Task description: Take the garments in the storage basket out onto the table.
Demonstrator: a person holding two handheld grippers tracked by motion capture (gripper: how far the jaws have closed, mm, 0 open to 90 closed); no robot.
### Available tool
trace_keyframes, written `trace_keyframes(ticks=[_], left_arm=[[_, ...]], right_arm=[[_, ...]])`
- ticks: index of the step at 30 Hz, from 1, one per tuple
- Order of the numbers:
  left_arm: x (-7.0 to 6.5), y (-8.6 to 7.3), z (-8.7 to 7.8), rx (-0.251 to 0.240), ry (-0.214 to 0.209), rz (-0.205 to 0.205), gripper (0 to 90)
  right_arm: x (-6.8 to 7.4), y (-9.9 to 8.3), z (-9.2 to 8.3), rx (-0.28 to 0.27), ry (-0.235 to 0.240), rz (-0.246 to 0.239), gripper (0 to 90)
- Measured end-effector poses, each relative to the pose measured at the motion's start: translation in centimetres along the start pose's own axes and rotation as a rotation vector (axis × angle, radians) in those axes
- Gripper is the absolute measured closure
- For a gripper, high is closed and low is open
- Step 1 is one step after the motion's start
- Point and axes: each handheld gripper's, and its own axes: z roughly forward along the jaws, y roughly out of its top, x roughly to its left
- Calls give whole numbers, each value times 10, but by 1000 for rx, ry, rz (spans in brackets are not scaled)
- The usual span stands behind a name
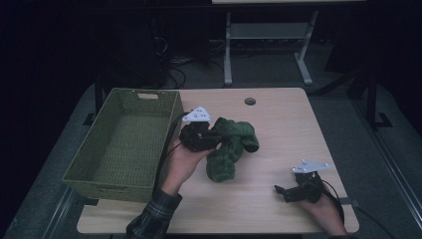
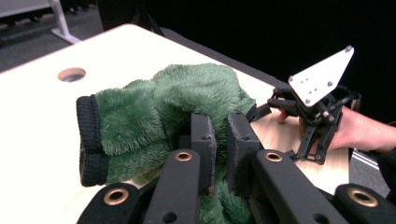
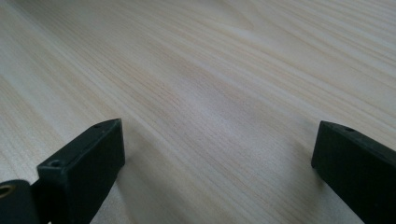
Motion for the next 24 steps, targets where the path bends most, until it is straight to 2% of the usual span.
trace_keyframes(ticks=[6, 10, 16, 24], left_arm=[[-1, -15, 24, 31, -8, -27, 830], [-1, -26, 40, 63, -10, -29, 830], [-1, -43, 67, 103, -35, -63, 829], [-1, -53, 99, 131, -66, -66, 826]], right_arm=[[0, 0, 0, 0, 0, 0, 21], [0, 0, 0, 1, 0, -1, 21], [0, 0, 0, 1, -1, -2, 21], [0, 0, 0, 1, 0, -2, 21]])
